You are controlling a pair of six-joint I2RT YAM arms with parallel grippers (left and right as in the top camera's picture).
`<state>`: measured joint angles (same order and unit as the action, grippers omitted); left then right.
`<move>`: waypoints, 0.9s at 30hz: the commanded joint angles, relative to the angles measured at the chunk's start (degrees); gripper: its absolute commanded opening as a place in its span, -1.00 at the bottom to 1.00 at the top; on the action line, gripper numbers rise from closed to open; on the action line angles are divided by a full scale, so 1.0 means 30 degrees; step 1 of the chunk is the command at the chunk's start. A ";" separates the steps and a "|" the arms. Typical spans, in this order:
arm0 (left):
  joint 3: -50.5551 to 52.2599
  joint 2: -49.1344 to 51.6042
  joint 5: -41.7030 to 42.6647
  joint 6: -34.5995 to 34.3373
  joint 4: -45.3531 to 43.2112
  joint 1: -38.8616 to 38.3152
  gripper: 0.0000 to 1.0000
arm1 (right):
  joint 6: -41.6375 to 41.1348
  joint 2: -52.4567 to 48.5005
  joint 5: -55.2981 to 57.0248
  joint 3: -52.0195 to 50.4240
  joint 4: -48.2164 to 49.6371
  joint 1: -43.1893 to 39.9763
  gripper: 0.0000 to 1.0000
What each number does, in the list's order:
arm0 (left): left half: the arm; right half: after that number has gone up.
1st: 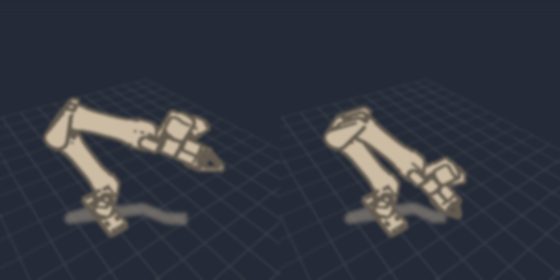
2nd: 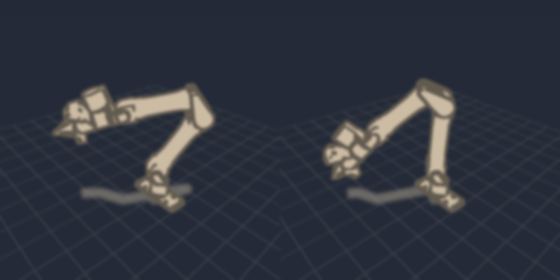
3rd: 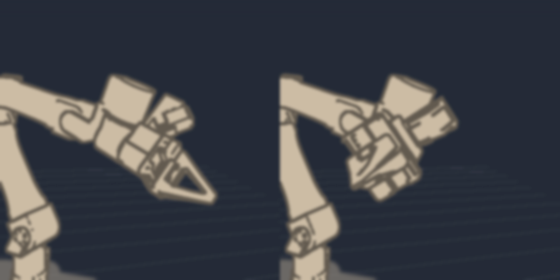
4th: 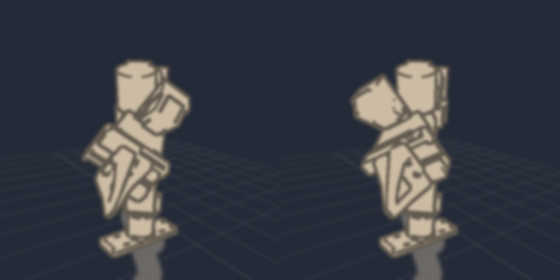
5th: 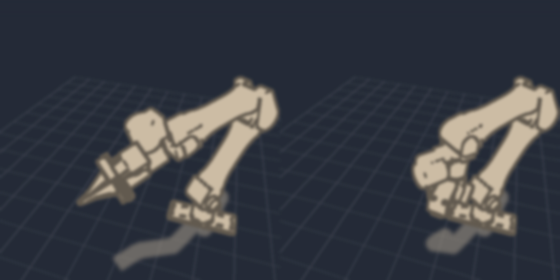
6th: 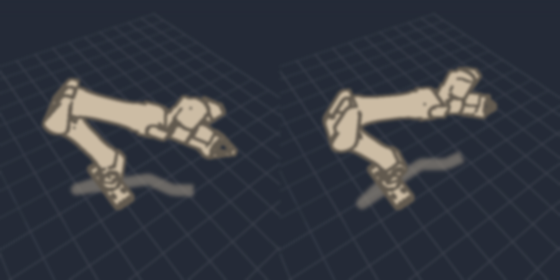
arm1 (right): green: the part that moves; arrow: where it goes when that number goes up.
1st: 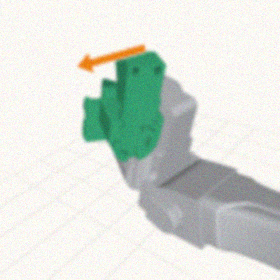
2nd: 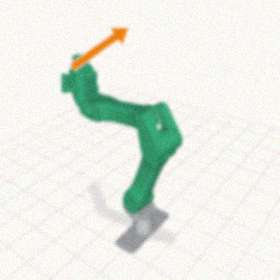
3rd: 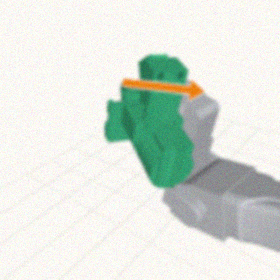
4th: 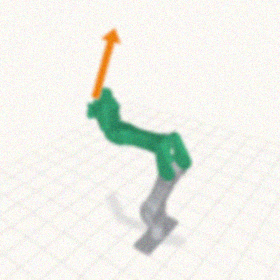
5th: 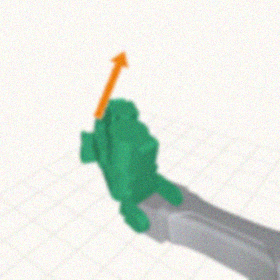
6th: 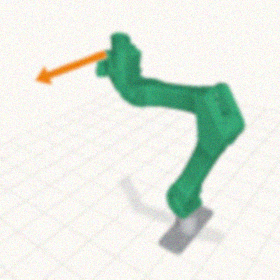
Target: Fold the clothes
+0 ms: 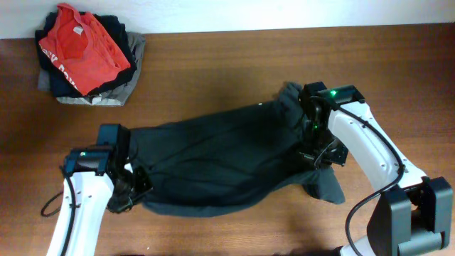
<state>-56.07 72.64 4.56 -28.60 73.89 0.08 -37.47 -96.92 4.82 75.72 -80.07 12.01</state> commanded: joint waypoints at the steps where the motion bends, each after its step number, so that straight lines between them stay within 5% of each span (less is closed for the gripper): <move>1: -0.0022 -0.0080 0.0051 -0.0692 -0.0918 0.0036 -0.96 | -0.0146 0.0058 0.0117 -0.0044 0.0670 -0.0481 -0.92; 13: -0.0015 -0.0080 -0.4517 -0.3636 -0.2346 0.0036 -0.96 | 0.1588 0.0044 0.0109 -0.0051 0.5727 -0.2295 -0.92; 27: 0.0000 -0.0080 -0.6120 -0.4765 -0.2725 0.0036 -0.96 | 0.4452 -0.0648 -0.2419 -0.0146 0.7941 -0.2259 -0.92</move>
<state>-56.07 72.64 -9.96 -40.84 65.91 0.08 -27.83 -97.38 1.19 75.72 -56.88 5.43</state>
